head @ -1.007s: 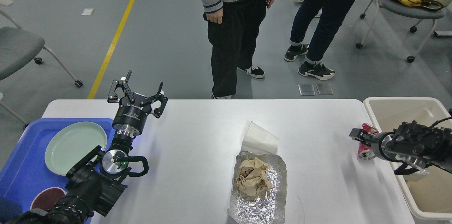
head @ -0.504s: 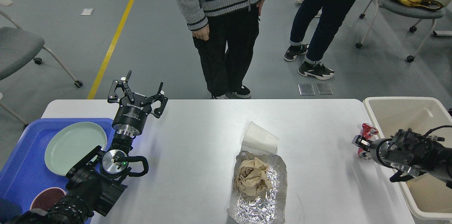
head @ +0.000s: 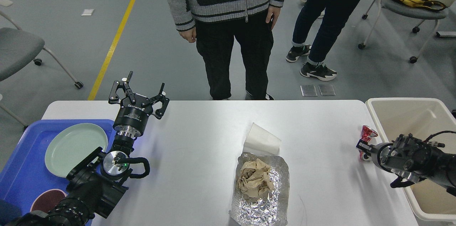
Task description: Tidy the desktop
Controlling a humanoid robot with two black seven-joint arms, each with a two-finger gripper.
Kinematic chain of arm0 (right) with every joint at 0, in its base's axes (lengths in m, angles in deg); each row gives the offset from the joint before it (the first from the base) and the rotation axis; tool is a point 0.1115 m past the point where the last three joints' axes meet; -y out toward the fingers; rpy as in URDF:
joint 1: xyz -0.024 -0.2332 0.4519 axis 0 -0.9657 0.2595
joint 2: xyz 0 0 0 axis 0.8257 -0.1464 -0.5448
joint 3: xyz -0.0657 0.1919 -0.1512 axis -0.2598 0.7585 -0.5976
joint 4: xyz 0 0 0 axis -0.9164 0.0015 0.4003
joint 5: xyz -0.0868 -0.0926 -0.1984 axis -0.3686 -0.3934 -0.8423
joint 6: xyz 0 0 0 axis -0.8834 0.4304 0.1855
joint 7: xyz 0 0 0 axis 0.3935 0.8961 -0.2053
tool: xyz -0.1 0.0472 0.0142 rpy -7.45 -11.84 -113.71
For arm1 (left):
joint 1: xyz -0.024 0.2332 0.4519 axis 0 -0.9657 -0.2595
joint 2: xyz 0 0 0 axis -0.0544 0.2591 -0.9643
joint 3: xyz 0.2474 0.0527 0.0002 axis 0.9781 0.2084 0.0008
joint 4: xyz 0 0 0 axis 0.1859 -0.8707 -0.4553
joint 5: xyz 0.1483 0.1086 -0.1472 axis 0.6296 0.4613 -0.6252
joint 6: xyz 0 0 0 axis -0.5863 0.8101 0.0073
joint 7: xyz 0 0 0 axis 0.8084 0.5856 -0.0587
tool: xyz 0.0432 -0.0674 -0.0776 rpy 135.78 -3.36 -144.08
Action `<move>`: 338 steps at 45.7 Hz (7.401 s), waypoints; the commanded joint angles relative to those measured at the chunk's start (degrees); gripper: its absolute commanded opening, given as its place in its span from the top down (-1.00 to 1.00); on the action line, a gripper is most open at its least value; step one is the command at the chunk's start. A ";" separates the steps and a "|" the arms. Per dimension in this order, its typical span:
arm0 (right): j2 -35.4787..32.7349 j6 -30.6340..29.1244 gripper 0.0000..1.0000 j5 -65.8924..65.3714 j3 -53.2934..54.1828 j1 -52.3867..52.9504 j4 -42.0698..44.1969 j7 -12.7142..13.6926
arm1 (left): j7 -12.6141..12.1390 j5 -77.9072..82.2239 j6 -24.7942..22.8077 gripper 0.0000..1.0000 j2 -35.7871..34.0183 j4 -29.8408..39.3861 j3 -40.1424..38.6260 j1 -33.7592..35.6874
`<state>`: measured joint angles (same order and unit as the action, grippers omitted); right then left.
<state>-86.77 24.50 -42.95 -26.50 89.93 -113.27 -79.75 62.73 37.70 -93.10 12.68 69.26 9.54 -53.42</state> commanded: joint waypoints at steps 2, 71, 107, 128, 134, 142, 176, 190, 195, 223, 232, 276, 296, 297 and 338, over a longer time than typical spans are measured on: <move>-0.06 -0.02 1.00 0.01 -0.11 0.57 -0.37 0.08 | 0.00 0.00 -0.06 -0.93 0.00 0.00 0.00 0.02; -16.41 -27.35 -1.00 -6.58 -12.24 40.41 -31.25 0.34 | 0.00 0.00 0.02 -0.93 0.00 0.00 0.00 0.02; 4.59 -14.00 -0.98 17.85 -2.49 2.25 13.77 0.87 | 0.00 0.00 0.02 -0.93 0.00 0.00 0.00 0.02; 7.94 -9.07 0.22 18.11 0.33 -2.41 20.64 2.19 | 0.00 0.00 -0.06 -0.93 0.00 0.00 0.00 0.02; 8.03 -8.02 0.23 18.03 0.50 -3.03 20.73 2.89 | 0.00 0.00 0.02 -0.93 0.00 0.00 0.00 0.02; 8.46 -6.52 0.99 17.76 0.41 -3.47 20.73 3.60 | 0.00 0.00 0.02 -0.93 0.00 0.00 0.00 0.02; -4.52 -10.29 1.00 14.34 -3.80 11.53 1.25 2.90 | 0.00 0.00 0.02 -0.93 0.00 0.00 0.00 0.02; -18.43 -34.02 1.00 -1.57 -7.76 56.89 -43.33 1.05 | 0.00 0.00 0.02 -0.93 0.00 0.00 0.00 0.02; -18.08 -39.03 1.00 -1.49 -8.37 66.39 -52.73 1.05 | 0.00 0.00 0.02 -0.93 0.00 0.00 0.00 0.02; -20.72 -18.76 1.00 -4.65 -18.66 32.51 -16.58 1.58 | 0.00 0.00 -0.06 -0.93 0.00 0.00 0.00 -0.07; -17.81 -14.43 1.00 -3.86 -9.27 12.01 3.84 0.78 | 0.00 0.00 -0.07 -0.93 0.00 0.00 0.00 -0.07; -15.00 -13.11 1.00 -3.95 -6.97 6.20 7.01 0.87 | 0.00 0.00 -0.07 -0.93 0.00 0.00 0.00 0.02; -13.34 -14.26 -1.00 -3.86 -6.62 7.78 4.30 0.87 | 0.00 0.00 -0.06 -0.93 0.00 0.00 0.00 0.02; -12.98 -14.34 -1.00 -3.77 -6.53 8.91 3.33 0.87 | 0.00 0.00 -0.07 -0.93 0.00 0.00 0.00 -0.07; -18.43 -44.42 -1.00 -4.39 -19.36 73.89 -56.19 2.54 | 0.00 0.00 -0.07 -0.93 0.00 0.00 0.00 0.02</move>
<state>-105.09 -24.33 -46.81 -45.46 168.76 -171.12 -77.93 62.73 37.70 -93.15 12.67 69.26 9.54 -53.43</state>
